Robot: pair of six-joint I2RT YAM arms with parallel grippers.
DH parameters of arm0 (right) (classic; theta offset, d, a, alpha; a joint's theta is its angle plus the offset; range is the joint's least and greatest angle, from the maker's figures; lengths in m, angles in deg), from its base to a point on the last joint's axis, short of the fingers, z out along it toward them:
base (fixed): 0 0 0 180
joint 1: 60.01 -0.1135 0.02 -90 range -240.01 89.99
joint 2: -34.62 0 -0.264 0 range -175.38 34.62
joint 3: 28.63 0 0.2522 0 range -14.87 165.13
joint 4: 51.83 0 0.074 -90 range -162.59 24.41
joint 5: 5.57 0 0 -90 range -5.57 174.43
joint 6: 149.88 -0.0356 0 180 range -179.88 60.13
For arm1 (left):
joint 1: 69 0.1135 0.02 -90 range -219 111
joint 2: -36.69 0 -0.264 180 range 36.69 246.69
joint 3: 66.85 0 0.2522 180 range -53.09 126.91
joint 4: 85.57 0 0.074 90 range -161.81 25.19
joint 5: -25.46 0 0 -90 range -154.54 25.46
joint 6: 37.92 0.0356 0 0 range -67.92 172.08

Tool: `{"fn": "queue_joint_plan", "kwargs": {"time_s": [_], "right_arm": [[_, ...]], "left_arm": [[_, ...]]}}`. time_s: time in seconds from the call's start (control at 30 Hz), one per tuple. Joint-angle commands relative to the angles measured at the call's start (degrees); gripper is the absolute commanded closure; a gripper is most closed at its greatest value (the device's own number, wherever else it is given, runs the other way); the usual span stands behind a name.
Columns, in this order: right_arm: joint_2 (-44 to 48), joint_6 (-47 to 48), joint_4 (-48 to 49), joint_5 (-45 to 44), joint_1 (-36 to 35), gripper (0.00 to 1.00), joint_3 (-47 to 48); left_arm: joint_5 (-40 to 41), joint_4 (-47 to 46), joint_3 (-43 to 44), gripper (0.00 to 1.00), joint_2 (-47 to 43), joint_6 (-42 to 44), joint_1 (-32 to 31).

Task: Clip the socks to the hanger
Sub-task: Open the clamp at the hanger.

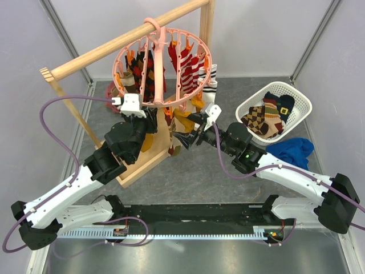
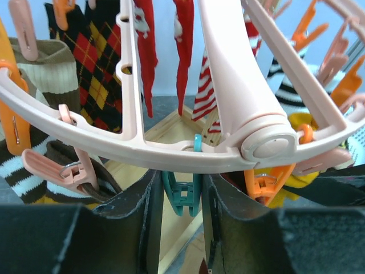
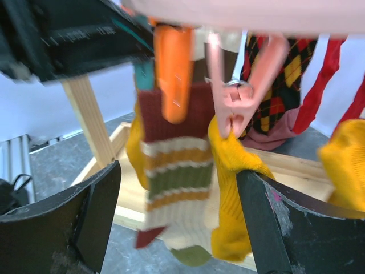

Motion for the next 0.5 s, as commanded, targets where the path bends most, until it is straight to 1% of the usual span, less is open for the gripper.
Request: {"fn": "queue_joint_plan", "kwargs": {"time_s": [0.0, 0.07, 0.17, 0.27, 0.3, 0.47], "right_arm": [[2.7, -2.5, -4.4, 2.0, -0.4, 0.11, 4.3], [3.8, -2.8, -8.4, 0.8, -0.3, 0.11, 5.3], [5.6, -2.3, -15.0, -3.3, -0.3, 0.11, 6.9], [7.4, -1.7, -22.8, -10.1, -0.3, 0.11, 9.1], [7.8, -1.7, -24.5, -13.7, -0.3, 0.11, 9.7], [10.1, -2.5, -36.4, -22.1, -0.2, 0.12, 13.2]], "left_arm": [[-2.4, -2.1, -2.1, 0.98, 1.0, 4.7, 0.2], [-3.2, -2.9, -3.5, 0.98, 1.0, 5.5, 0.2], [-4.6, -3.6, -4.7, 0.98, 1.3, 6.0, 0.2], [-7.1, -1.9, -4.1, 0.98, 2.0, 4.1, 0.2], [-8.6, -1.4, -4.0, 0.98, 2.1, 3.5, 0.2], [-10.8, 1.4, -3.5, 0.98, 2.7, 2.4, 0.2]]}}
